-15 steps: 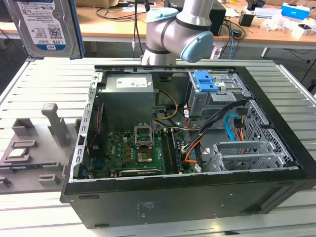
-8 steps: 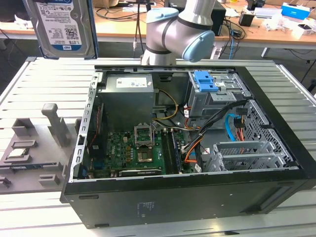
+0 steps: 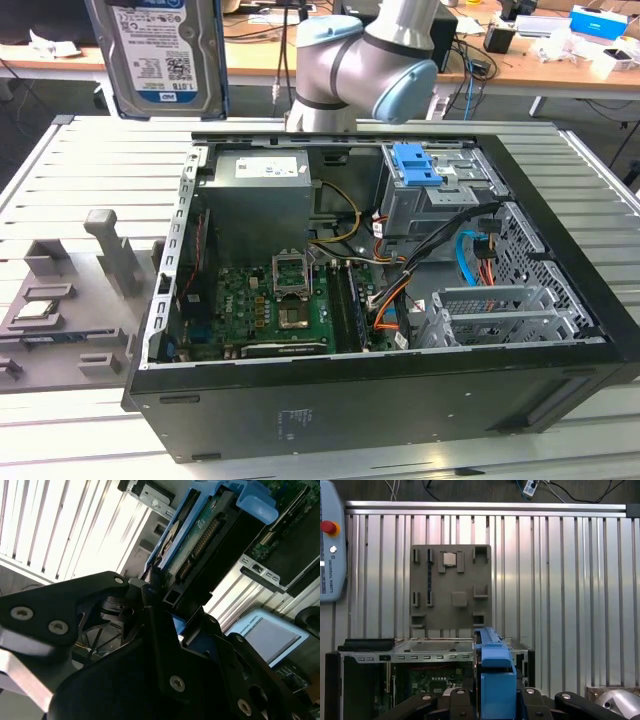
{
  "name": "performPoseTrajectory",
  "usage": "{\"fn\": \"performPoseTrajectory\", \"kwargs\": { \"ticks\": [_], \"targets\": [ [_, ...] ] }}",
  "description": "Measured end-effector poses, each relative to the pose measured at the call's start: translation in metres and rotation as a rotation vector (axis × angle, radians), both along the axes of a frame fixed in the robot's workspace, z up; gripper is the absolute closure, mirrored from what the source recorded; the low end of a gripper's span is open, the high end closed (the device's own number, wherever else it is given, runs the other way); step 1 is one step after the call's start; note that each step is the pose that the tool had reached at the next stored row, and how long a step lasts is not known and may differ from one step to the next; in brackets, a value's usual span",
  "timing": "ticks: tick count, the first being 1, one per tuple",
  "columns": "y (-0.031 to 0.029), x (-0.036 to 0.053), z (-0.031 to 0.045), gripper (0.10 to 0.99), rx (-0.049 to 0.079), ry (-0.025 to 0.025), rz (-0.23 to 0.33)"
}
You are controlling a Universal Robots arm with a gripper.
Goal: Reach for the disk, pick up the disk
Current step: 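Pick up the disk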
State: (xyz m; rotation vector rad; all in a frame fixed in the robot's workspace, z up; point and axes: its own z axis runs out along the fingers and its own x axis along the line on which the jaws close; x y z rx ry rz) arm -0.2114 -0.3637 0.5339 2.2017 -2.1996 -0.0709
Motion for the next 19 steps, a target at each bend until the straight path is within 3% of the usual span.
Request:
{"fn": "performPoseTrajectory", "kwargs": {
  "ticks": [2,7,15,19],
  "targets": [
    [0.0,0.007,0.0,0.722,0.0,0.0006,0.0],
    [0.0,0.0352,0.0,0.722,0.0,0.0033,0.0],
    [0.0,0.0637,0.0,0.722,0.0,0.0061,0.0],
    [0.0,0.085,0.0,0.722,0.0,0.0082,0.0]
  ]
}}
